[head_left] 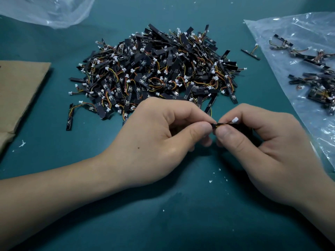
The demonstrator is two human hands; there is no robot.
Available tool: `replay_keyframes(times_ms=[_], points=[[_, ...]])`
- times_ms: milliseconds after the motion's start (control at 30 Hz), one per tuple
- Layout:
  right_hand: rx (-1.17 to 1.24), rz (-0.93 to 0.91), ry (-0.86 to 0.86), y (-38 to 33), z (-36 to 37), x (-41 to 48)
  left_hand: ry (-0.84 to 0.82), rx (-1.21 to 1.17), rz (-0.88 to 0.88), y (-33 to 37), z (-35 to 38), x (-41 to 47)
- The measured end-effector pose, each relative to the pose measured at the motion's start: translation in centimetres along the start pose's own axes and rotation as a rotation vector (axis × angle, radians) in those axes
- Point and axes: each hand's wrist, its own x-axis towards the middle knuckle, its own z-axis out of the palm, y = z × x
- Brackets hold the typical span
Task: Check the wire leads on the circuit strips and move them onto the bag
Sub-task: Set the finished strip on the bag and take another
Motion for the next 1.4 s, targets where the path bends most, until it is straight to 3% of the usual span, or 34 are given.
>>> replay_keyframes(times_ms=[400, 767, 1400], points=[[-0.013, 0.031, -0.021, 0.1, 0.2, 0.0, -0.078, 0.181, 0.082, 0.3, 0.1, -0.3], [0.026, 0.033, -0.028, 0.4, -0.1, -0.3, -0.059, -0.116, -0.039, 0.4, 0.0, -0.2], [0.108, 0.053, -0.014, 1.2, 0.0, 0.0, 0.016, -0.153, -0.055, 0.2, 0.3, 0.1]])
